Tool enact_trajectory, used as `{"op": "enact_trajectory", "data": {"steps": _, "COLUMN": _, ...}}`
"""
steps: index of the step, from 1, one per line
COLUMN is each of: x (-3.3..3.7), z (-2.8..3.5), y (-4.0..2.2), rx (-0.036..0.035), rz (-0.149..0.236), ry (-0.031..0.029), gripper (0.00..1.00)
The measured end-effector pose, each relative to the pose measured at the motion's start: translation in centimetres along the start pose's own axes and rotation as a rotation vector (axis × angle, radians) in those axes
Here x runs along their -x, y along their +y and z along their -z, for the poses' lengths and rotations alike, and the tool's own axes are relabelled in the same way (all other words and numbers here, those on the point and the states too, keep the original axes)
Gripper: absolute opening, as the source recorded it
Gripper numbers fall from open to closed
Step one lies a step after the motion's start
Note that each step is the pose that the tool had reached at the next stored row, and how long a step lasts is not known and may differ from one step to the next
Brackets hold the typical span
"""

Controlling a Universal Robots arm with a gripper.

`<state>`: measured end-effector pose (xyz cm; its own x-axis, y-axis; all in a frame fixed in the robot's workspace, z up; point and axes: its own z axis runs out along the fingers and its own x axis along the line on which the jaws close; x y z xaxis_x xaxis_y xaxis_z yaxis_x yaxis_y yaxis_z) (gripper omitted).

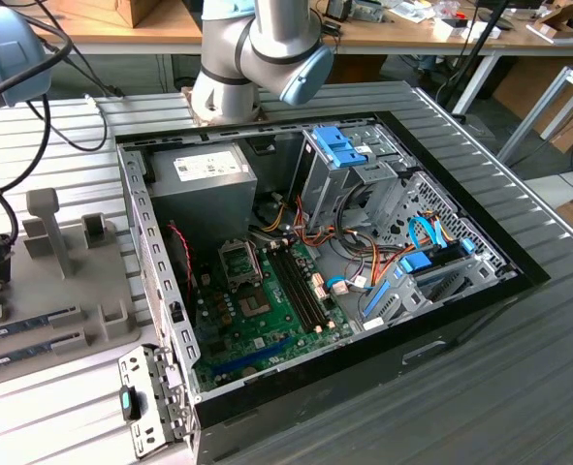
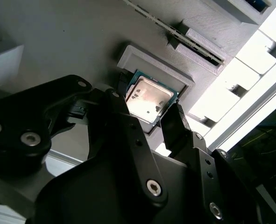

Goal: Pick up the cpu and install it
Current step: 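Pick up the cpu and move it towards the insertion slot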

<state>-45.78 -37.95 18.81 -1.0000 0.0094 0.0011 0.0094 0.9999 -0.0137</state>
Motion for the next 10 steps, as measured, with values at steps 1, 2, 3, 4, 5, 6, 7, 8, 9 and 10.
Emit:
{"op": "enact_trajectory", "data": {"steps": 1, "x": -0.01, "z": 0.03, "y": 0.0, "rx": 0.0, "rz": 0.0, "ry": 0.0001, "gripper": 0.56}}
{"op": "enact_trajectory", "data": {"steps": 2, "x": 0.0, "z": 0.05, "y": 0.0, "rx": 0.0001, "rz": 0.0, "ry": 0.0, "gripper": 0.56}}
{"op": "enact_trajectory", "data": {"steps": 3, "x": 0.0, "z": 0.11, "y": -0.01, "rx": -0.0001, "rz": 0.0, "ry": 0.0002, "gripper": 0.56}}
{"op": "enact_trajectory", "data": {"steps": 4, "x": -0.01, "z": 0.16, "y": -0.01, "rx": -0.0001, "rz": 0.0, "ry": 0.0003, "gripper": 0.56}}
{"op": "enact_trajectory", "data": {"steps": 5, "x": -0.01, "z": 0.22, "y": -0.01, "rx": 0.0, "rz": 0.0, "ry": 0.0001, "gripper": 0.56}}
{"op": "enact_trajectory", "data": {"steps": 6, "x": 0.0, "z": 0.33, "y": -0.01, "rx": 0.0, "rz": 0.0, "ry": 0.0, "gripper": 0.56}}
{"op": "enact_trajectory", "data": {"steps": 7, "x": 0.0, "z": 0.4, "y": -0.01, "rx": 0.0, "rz": 0.0, "ry": 0.0001, "gripper": 0.56}}
{"op": "enact_trajectory", "data": {"steps": 8, "x": 0.0, "z": 0.41, "y": -0.01, "rx": 0.0, "rz": 0.0, "ry": 0.0, "gripper": 0.56}}
{"op": "enact_trajectory", "data": {"steps": 9, "x": 0.0, "z": 0.41, "y": -0.01, "rx": 0.0, "rz": 0.0, "ry": -0.0001, "gripper": 0.56}}
{"op": "enact_trajectory", "data": {"steps": 10, "x": 0.0, "z": 0.42, "y": -0.01, "rx": 0.0, "rz": 0.0, "ry": 0.0, "gripper": 0.56}}
